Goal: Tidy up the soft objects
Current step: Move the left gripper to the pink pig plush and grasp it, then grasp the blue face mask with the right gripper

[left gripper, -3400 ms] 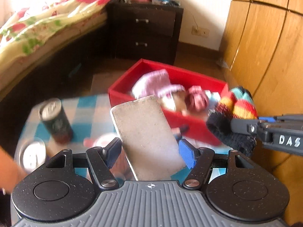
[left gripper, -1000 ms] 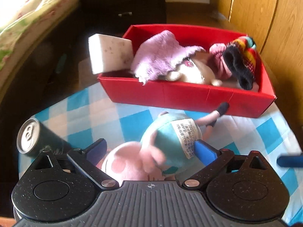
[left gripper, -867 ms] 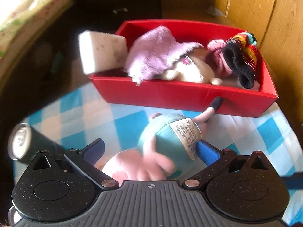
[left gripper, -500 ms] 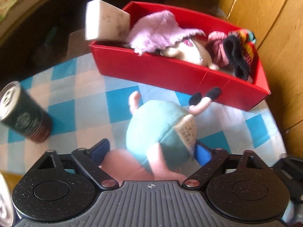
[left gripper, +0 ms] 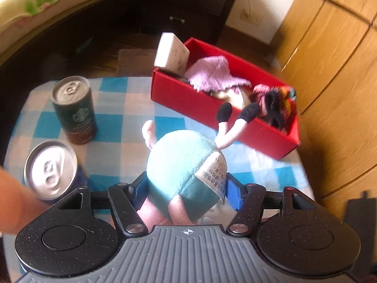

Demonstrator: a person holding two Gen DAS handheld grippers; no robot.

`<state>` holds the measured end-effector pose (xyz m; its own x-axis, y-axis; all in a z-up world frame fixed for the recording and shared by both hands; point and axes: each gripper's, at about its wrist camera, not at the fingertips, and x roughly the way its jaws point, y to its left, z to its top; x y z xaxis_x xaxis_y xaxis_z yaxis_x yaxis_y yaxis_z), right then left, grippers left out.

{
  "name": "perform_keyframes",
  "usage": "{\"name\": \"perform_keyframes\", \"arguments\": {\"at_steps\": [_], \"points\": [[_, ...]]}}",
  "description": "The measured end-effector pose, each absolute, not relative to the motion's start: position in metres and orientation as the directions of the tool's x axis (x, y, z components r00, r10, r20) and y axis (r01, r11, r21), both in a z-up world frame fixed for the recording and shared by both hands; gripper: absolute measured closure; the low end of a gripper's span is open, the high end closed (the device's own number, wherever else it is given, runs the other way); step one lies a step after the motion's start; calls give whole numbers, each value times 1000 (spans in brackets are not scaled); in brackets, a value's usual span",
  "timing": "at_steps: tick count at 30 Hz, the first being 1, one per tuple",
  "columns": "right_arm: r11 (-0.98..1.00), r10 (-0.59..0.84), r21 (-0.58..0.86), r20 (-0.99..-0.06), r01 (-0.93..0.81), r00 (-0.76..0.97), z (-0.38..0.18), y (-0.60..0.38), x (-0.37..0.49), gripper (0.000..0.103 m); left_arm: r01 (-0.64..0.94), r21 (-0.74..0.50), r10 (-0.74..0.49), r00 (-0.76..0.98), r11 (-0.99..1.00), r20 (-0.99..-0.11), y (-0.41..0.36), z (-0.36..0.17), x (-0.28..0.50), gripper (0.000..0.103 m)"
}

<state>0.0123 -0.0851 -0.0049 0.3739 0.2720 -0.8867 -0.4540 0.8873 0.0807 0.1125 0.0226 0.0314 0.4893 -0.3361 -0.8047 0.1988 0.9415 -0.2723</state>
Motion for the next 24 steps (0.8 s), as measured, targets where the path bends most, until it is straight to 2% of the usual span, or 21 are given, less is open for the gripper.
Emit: {"name": "perform_keyframes", "arguments": {"at_steps": [2, 3, 7, 9, 20, 24], "points": [[882, 291, 108, -890, -458, 351, -6, -86, 11, 71, 194, -281, -341, 503, 940, -794, 25, 36, 109, 38], [883, 298, 120, -890, -455, 343, -6, -87, 12, 78, 199, -271, -335, 507, 942, -794, 24, 38, 107, 38], [886, 308, 127, -881, -446, 360, 4, -94, 9, 99, 201, -277, -342, 525, 940, -779, 27, 46, 100, 38], [886, 325, 149, -874, -439, 360, 9, -99, 8, 103, 200, -283, -346, 529, 938, -775, 27, 47, 98, 38], [939, 315, 187, -806, -290, 501, 56, -160, 14, 103, 225, -229, -317, 543, 947, -777, 7, 49, 83, 38], [945, 310, 193, -783, -263, 540, 69, -170, 18, 103, 241, -175, -285, 566, 955, -774, -5, 57, 81, 38]]}}
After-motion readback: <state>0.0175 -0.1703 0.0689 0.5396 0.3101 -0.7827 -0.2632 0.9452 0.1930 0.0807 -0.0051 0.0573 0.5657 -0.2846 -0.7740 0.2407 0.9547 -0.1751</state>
